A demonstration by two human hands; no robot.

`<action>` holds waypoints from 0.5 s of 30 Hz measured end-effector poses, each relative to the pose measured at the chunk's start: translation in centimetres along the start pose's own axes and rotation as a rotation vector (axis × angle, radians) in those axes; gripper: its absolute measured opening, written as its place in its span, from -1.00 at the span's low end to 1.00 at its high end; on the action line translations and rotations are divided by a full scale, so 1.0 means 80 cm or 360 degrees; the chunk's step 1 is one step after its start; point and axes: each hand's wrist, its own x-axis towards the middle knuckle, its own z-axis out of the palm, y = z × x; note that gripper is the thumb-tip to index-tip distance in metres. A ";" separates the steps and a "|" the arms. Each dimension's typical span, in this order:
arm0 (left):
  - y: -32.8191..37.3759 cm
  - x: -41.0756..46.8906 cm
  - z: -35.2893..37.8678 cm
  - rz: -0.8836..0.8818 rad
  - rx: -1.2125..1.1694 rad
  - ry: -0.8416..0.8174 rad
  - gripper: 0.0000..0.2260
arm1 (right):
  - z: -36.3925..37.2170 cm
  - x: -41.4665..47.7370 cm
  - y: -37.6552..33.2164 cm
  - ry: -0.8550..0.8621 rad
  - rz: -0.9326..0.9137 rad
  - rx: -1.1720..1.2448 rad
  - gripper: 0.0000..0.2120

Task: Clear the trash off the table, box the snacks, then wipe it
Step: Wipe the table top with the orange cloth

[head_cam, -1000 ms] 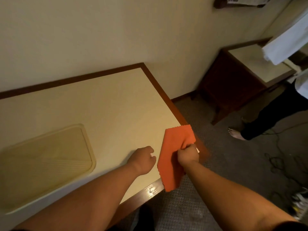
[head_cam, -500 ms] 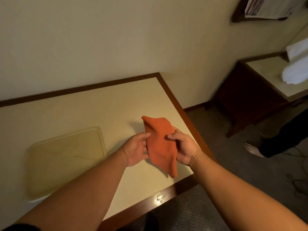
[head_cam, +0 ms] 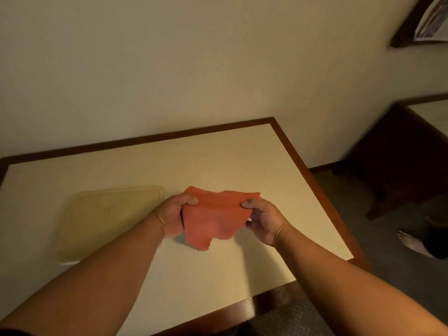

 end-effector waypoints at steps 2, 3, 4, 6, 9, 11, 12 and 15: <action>0.013 -0.010 -0.003 -0.0024 -0.0047 -0.0087 -0.48 | 0.014 0.002 -0.001 -0.0004 -0.0035 0.0142 -0.66; 0.020 -0.015 -0.001 -0.0034 -0.0062 -0.0129 -0.50 | 0.019 0.002 -0.003 0.0025 -0.0051 0.0210 -0.71; 0.026 -0.018 0.000 -0.0029 -0.0068 -0.0170 -0.52 | 0.021 0.002 -0.006 0.0071 -0.0073 0.0250 -0.75; 0.036 -0.023 0.005 0.0030 -0.0034 -0.0230 -0.53 | 0.023 0.002 -0.012 0.0169 -0.0143 0.0230 -0.76; 0.043 -0.019 0.003 0.0090 0.0105 -0.0228 -0.48 | 0.011 -0.003 -0.020 0.0189 -0.0279 0.0063 -0.89; 0.042 -0.013 0.003 0.0041 0.0175 -0.0283 -0.51 | -0.007 -0.013 -0.024 0.0152 -0.0347 -0.0028 -0.79; 0.036 -0.008 0.006 -0.0007 0.0186 -0.0329 -0.53 | -0.019 -0.021 -0.025 0.0145 -0.0370 -0.0060 -0.74; 0.006 0.020 0.020 -0.0025 0.0515 -0.0092 -0.69 | -0.055 -0.039 -0.016 0.0485 -0.0356 -0.0406 -0.67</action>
